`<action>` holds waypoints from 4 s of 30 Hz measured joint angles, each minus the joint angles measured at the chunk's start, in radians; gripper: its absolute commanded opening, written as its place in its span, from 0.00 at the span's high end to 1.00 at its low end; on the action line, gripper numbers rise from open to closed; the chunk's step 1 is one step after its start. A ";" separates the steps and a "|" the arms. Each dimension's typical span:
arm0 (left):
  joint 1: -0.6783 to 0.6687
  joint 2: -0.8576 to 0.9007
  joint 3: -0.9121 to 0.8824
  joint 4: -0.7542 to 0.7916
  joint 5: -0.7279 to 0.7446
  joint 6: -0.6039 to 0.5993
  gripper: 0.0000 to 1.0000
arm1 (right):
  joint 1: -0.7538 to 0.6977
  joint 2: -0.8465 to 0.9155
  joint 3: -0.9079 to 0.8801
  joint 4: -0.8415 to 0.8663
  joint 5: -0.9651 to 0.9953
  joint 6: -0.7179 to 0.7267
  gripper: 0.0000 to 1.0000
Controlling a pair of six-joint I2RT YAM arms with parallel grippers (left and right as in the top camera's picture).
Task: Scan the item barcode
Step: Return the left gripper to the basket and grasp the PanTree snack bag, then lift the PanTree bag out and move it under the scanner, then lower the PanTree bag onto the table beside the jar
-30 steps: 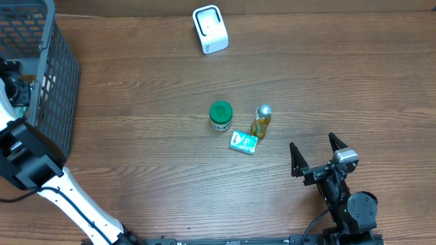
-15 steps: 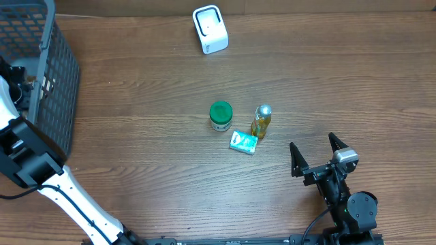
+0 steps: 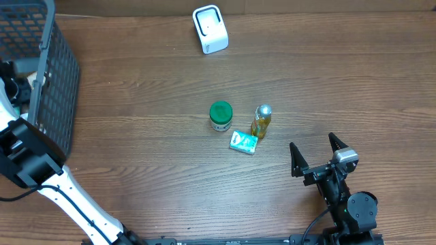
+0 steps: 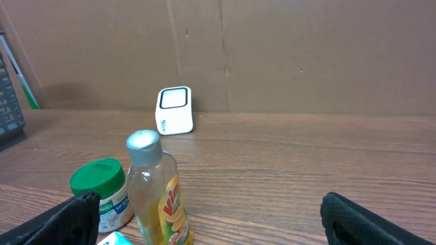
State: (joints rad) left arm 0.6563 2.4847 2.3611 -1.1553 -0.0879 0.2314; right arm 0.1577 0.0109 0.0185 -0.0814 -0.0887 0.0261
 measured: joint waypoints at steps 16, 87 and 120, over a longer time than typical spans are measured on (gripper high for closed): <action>-0.056 -0.428 0.166 0.047 0.108 -0.245 0.85 | 0.000 0.000 0.000 0.000 0.000 0.000 0.00; -1.049 -0.332 -0.634 -0.117 -0.288 -0.592 0.11 | 0.000 0.000 0.000 0.000 0.000 0.000 0.00; -0.844 -0.475 -0.883 0.132 0.080 -0.264 0.27 | 0.000 0.000 0.000 0.000 0.000 0.000 0.00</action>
State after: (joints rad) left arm -0.1879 2.0094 1.4776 -1.0237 -0.0082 -0.0330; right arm 0.1577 0.0109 0.0185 -0.0814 -0.0887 0.0257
